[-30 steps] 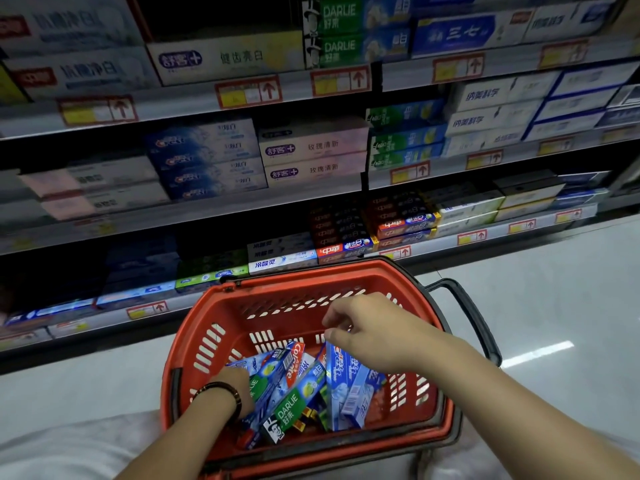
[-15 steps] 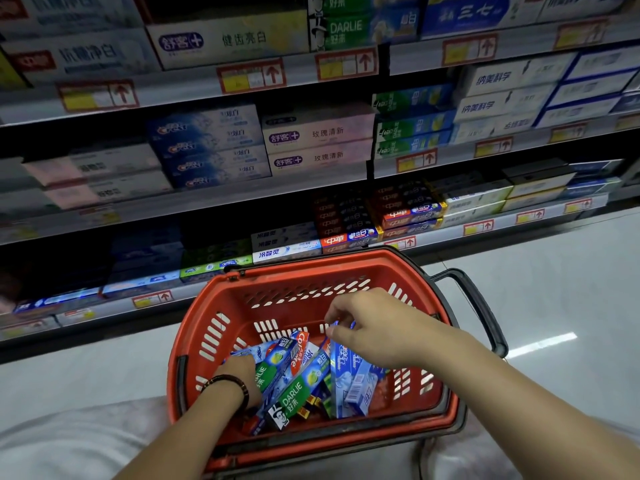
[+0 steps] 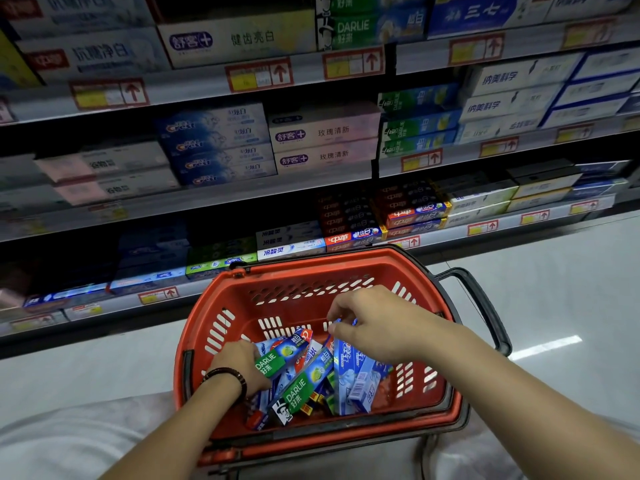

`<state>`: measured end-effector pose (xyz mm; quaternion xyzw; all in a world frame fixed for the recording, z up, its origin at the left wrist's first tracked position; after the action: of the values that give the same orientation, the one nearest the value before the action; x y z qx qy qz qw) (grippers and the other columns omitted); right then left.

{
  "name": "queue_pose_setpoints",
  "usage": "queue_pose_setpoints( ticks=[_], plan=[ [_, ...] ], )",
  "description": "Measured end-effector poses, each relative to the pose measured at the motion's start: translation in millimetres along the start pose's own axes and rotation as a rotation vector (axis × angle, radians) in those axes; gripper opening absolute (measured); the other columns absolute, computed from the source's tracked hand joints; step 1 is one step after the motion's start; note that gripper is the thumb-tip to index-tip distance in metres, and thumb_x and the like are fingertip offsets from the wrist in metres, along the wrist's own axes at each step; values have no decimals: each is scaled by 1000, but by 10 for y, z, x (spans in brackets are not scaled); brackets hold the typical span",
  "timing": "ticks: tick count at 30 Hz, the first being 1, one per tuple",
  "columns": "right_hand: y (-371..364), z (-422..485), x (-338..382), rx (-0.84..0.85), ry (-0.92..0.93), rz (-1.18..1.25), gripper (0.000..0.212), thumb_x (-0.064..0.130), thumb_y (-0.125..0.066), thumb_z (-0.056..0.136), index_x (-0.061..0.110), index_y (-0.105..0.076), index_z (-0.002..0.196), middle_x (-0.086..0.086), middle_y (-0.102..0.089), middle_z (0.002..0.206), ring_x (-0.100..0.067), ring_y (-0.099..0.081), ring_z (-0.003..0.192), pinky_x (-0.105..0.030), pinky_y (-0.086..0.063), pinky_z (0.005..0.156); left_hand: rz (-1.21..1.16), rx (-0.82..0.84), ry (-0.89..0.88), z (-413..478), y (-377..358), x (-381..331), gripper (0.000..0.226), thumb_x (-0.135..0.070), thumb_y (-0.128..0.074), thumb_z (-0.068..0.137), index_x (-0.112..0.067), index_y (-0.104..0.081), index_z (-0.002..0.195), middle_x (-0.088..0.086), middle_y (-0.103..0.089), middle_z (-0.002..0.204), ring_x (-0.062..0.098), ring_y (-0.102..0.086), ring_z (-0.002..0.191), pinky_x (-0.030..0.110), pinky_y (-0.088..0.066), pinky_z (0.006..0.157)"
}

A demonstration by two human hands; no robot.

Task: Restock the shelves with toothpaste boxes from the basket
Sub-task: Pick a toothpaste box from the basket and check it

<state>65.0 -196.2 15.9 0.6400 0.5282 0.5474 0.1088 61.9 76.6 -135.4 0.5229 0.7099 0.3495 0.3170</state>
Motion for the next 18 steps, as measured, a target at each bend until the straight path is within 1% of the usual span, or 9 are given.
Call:
queue_pose_setpoints(
  ticks=[2,3,5,6,7,10,13,15,18],
  plan=[
    [11,0,-4,-2,-3,-2,24,43,-59,106,27,-70,120,8,-71,108,-8,-67,93,-28,-55,82,11,-32,-27,-6,26,-6,47,-47,-90,62,-30,-73,103,-9,-69,103,10,-62,84,22,-48,63],
    [18,0,-8,-5,-5,-5,24,43,-60,106,27,-70,120,8,-71,107,-8,-67,94,-29,-56,84,10,-47,-39,-6,37,-13,53,-45,-91,64,-31,-72,111,-9,-68,110,10,-61,87,22,-49,68],
    [37,-1,-12,-13,-10,-12,25,44,-60,105,27,-70,121,8,-70,110,-9,-66,98,-32,-57,89,-1,-76,-64,-29,75,-50,60,-41,-93,67,-32,-71,122,-7,-67,121,10,-58,92,23,-53,76],
    [49,-2,-11,-16,-12,-15,26,44,-60,106,26,-70,122,7,-69,112,-10,-66,100,-32,-56,90,-6,-91,-77,-45,97,-75,60,-39,-93,68,-33,-70,122,-7,-66,123,11,-58,92,23,-55,78],
    [63,-5,-9,-18,-12,-17,27,44,-60,106,25,-69,123,7,-69,113,-10,-65,102,-30,-55,90,-10,-103,-91,-62,123,-100,58,-38,-94,68,-33,-71,120,-7,-66,120,11,-59,92,24,-55,78],
    [127,-22,-18,-23,-23,-12,26,44,-61,105,26,-70,122,8,-68,112,-10,-65,101,-28,-52,87,0,-140,-144,-132,235,-180,51,-38,-94,68,-33,-72,113,-9,-59,104,12,-57,89,24,-51,74],
    [251,-37,-63,-74,-87,13,24,48,-62,103,30,-72,116,10,-67,105,-11,-67,94,-32,-56,83,-1,-190,-191,-170,327,-235,53,-36,-94,66,-36,-71,113,-6,-55,106,14,-52,92,25,-49,78],
    [347,-54,-84,-121,-115,10,25,48,-62,104,29,-72,115,8,-68,103,-11,-67,91,-32,-56,79,-17,-219,-213,-206,394,-276,53,-33,-93,67,-36,-71,115,-6,-53,104,14,-52,94,26,-50,78],
    [441,-86,-108,-171,-121,-2,25,46,-61,105,26,-72,116,11,-67,101,-7,-63,93,-28,-51,76,-15,-269,-267,-272,551,-358,48,-38,-91,70,-35,-73,113,-7,-54,104,14,-52,95,28,-52,81]
  ],
)
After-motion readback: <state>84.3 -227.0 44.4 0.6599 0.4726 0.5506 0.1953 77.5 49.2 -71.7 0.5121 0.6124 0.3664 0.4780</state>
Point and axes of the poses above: each hand's wrist, its own z-axis towards the middle knuckle, its own y-axis out of the back of the hand, x = y × z, the point moved 1 cm from there along z, towards the middle knuckle
